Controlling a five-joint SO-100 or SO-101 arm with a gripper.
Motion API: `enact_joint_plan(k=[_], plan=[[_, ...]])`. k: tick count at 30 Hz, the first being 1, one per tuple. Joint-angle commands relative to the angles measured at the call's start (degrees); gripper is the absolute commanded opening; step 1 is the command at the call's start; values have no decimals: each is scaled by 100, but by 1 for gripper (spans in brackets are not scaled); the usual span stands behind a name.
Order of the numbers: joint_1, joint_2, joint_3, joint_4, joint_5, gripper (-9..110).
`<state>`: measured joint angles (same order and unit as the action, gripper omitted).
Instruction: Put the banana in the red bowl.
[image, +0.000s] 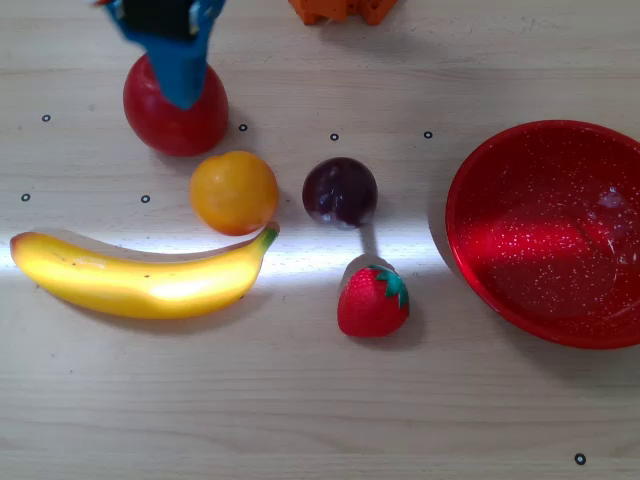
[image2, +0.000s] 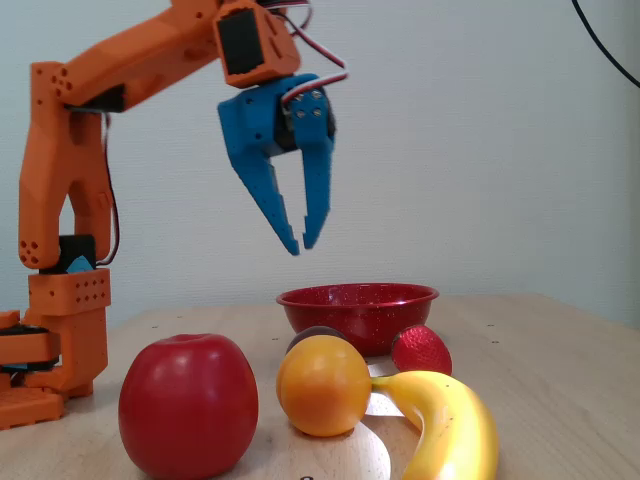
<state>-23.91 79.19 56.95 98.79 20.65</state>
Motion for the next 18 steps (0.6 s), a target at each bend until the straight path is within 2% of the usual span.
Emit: enact_joint_plan(k=[1,4,18], plan=[[-193,35,-958,88,158,0],[-281,-457,-1485,62,229,2],[-448,-2268,-2663,-79,571,40]])
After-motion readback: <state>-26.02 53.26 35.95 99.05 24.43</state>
